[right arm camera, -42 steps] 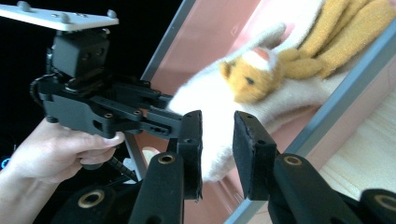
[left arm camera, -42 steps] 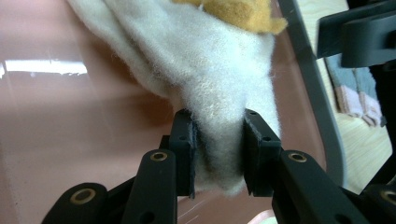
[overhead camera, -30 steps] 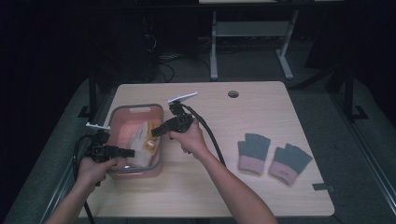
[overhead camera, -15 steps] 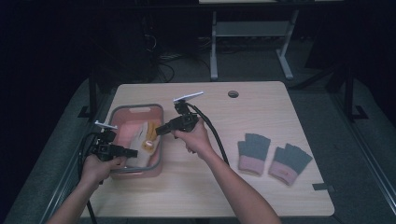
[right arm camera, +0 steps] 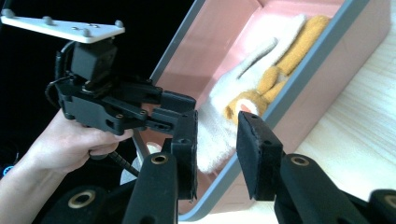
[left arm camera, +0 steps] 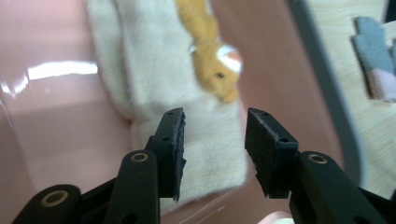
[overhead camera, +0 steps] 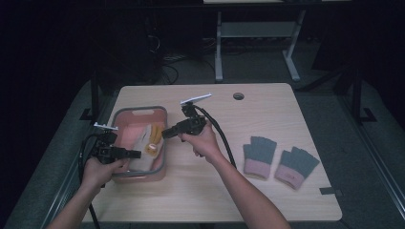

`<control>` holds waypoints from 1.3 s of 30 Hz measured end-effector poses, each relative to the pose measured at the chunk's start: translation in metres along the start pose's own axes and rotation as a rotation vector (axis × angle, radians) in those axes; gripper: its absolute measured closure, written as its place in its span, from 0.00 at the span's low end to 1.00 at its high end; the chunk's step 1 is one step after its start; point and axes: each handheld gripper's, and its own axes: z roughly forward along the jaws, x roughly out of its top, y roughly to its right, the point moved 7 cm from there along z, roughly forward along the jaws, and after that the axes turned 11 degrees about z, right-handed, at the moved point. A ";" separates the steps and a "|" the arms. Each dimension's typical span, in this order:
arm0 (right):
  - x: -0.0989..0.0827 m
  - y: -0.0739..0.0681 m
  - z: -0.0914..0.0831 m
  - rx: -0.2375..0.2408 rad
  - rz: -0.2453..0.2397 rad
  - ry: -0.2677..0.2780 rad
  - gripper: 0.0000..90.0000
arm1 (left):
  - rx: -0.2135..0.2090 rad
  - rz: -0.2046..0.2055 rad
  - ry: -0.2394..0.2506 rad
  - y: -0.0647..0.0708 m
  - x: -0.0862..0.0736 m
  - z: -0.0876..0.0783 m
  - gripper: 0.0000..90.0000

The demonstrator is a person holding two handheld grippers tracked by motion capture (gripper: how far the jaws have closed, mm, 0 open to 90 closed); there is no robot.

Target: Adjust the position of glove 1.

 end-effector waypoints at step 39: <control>-0.030 0.045 -0.081 -0.003 0.059 0.098 0.64 | -0.165 0.159 0.159 0.091 0.044 0.005 0.45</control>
